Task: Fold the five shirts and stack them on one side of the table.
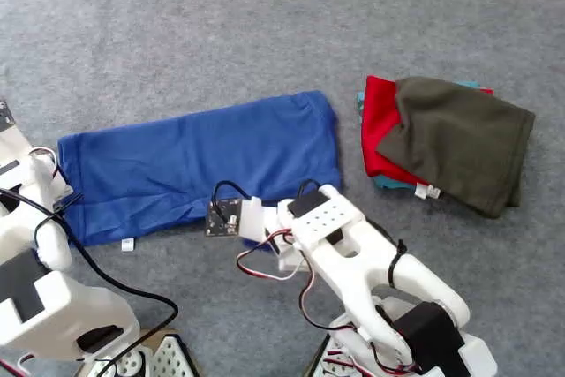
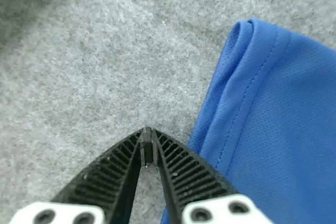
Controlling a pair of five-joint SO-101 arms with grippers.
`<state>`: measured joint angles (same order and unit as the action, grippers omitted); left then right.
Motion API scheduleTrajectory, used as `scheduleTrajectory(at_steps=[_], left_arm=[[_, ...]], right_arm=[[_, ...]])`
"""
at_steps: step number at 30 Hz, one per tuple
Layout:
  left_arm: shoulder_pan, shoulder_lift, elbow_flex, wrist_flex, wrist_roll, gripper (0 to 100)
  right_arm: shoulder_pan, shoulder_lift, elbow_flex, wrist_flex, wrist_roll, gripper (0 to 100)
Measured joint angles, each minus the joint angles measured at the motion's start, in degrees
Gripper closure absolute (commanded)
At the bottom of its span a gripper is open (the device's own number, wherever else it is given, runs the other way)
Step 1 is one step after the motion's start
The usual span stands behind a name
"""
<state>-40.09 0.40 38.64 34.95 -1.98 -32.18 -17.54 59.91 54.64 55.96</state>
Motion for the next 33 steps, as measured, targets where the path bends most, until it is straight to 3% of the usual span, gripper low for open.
scheduleTrajectory(at_steps=[12,21,26,33], left_arm=[[0.0,0.0,0.0,0.0,0.0,97],[0.0,0.0,0.0,0.0,0.0,97],[0.0,0.0,0.0,0.0,0.0,97],[0.0,0.0,0.0,0.0,0.0,97]], right_arm=[[5.4,1.6,-1.1,-4.7,-0.1,98.4],[6.3,1.9,-14.3,3.6,-0.1,98.5],[6.3,1.9,-20.6,3.7,4.4,98.5],[6.3,7.5,-24.4,-4.5,9.1,98.5]])
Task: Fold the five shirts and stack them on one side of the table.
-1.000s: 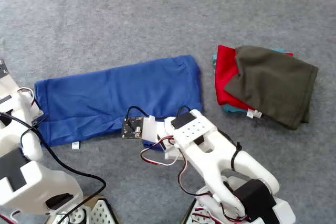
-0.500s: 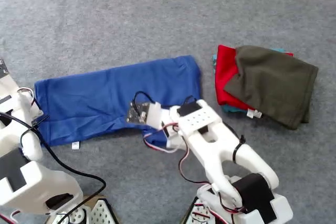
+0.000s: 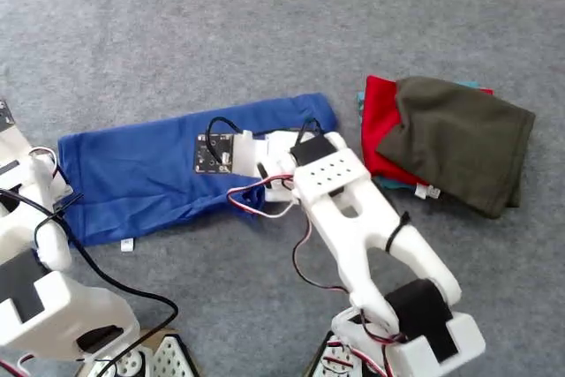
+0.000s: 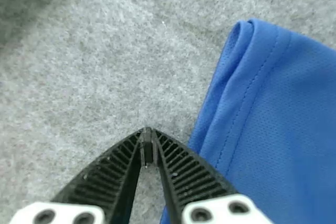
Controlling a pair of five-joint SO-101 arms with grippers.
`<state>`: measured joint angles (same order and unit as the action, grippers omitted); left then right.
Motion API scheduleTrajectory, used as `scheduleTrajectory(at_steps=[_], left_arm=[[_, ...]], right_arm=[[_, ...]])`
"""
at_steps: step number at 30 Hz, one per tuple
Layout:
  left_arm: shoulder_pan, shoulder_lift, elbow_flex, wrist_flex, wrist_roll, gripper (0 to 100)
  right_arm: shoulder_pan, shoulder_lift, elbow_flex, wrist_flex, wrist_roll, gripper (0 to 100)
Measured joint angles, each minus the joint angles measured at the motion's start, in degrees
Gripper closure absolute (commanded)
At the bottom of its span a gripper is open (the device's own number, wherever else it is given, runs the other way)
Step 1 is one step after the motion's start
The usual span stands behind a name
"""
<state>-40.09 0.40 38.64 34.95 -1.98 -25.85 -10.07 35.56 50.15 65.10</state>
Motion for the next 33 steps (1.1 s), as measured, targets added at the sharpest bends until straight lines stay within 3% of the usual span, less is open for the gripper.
scheduleTrajectory(at_steps=[13,21,23,29,33], left_arm=[[0.0,0.0,0.0,0.0,0.0,97],[0.0,0.0,0.0,0.0,0.0,97],[0.0,0.0,0.0,0.0,0.0,97],[0.0,0.0,0.0,0.0,0.0,97],[0.0,0.0,0.0,0.0,0.0,97]], right_arm=[[1.1,13.5,-5.0,-19.2,0.1,97.5],[2.2,14.7,-6.9,-17.0,0.1,70.2],[2.2,14.3,-6.9,-15.4,0.1,68.0],[3.5,9.9,-6.9,-14.8,0.1,78.6],[6.9,6.2,-9.1,-13.2,0.1,99.3]])
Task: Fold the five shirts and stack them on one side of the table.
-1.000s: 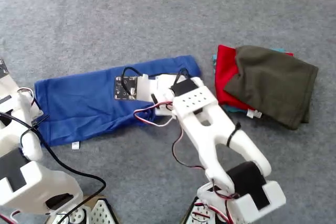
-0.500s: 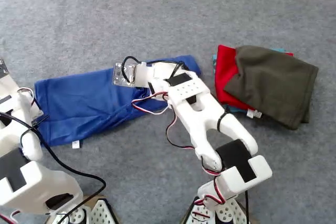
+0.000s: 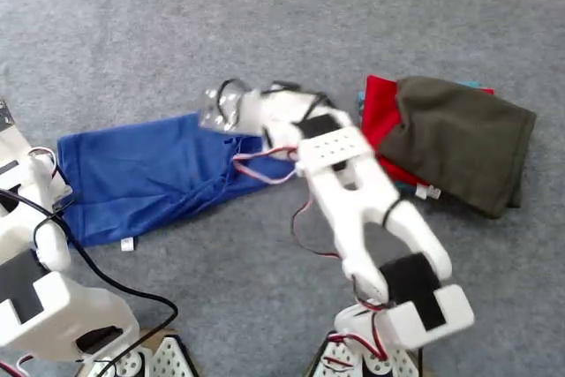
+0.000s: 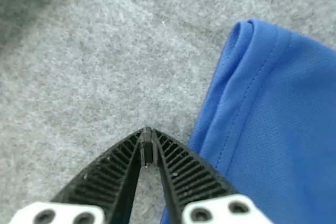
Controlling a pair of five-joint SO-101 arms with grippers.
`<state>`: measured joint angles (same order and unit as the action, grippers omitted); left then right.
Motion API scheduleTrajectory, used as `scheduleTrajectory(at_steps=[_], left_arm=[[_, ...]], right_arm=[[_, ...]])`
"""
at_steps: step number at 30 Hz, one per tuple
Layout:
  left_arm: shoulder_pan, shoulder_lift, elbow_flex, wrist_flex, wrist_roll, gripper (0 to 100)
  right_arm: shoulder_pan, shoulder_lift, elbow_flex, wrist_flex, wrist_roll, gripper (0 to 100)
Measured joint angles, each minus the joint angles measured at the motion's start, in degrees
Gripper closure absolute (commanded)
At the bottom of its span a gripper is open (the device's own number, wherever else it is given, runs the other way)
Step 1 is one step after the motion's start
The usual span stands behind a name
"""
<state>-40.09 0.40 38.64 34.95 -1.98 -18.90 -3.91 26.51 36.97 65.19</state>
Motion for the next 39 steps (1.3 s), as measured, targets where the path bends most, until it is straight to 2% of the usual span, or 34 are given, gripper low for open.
scheduleTrajectory(at_steps=[2,4,9,14,19,22,28,39], left_arm=[[0.0,0.0,0.0,0.0,0.0,97],[0.0,0.0,0.0,0.0,0.0,97],[0.0,0.0,0.0,0.0,0.0,97],[0.0,0.0,0.0,0.0,0.0,97],[0.0,0.0,0.0,0.0,0.0,97],[0.0,0.0,0.0,0.0,0.0,97],[0.0,0.0,0.0,0.0,0.0,97],[0.0,0.0,0.0,0.0,0.0,97]], right_arm=[[1.2,-1.4,-1.5,3.4,-0.3,95.8],[1.8,-2.1,-2.5,8.4,-1.7,98.8],[1.8,-2.1,-2.6,19.9,-4.3,98.4],[1.8,1.2,-2.6,15.7,-9.4,98.4],[4.2,14.3,-3.3,4.9,-10.3,98.4],[6.5,23.1,-9.9,2.5,-10.3,98.4],[7.3,25.3,-19.5,8.7,-11.9,98.4],[7.9,19.5,-20.0,10.0,-11.9,98.4]])
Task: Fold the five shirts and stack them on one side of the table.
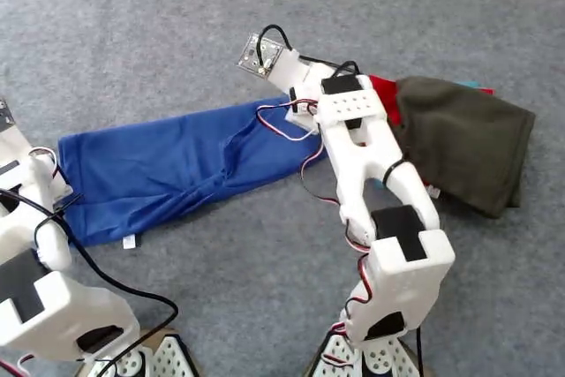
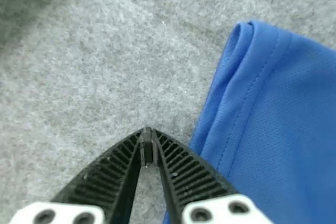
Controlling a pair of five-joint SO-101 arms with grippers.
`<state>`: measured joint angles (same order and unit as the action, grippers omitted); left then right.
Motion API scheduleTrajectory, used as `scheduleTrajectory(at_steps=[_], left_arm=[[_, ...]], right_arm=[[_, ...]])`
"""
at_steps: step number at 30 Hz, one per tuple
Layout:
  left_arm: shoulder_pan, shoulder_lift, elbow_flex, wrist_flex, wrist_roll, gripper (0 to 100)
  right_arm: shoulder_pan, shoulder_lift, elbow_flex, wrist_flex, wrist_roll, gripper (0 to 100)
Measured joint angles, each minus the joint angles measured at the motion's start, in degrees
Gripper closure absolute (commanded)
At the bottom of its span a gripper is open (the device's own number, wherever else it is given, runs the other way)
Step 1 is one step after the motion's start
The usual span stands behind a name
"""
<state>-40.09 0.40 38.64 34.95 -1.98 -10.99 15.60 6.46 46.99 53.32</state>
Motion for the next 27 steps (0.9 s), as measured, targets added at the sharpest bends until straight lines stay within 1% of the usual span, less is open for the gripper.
scheduleTrajectory(at_steps=[4,8,12,17,20,22,24,27], left_arm=[[0.0,0.0,0.0,0.0,0.0,97],[0.0,0.0,0.0,0.0,0.0,97],[0.0,0.0,0.0,0.0,0.0,97],[0.0,0.0,0.0,0.0,0.0,97],[0.0,0.0,0.0,0.8,0.0,92],[0.0,0.0,-1.6,4.0,0.0,88],[-0.1,0.0,-5.4,9.4,0.0,87],[-0.1,0.4,-14.2,20.6,0.0,86]], right_arm=[[1.1,0.1,1.6,1.8,0.0,98.4],[1.1,4.7,3.9,-2.8,-0.2,98.4],[1.1,5.8,3.8,-3.2,-1.3,98.4],[1.5,-1.3,3.8,1.9,-5.0,98.4],[1.5,-8.3,1.8,7.5,-6.8,98.4],[0.9,-13.7,1.1,12.7,-7.5,98.4],[-1.0,-19.2,1.1,18.0,-7.6,98.4],[-2.9,-26.3,1.1,23.6,-7.7,98.4]])
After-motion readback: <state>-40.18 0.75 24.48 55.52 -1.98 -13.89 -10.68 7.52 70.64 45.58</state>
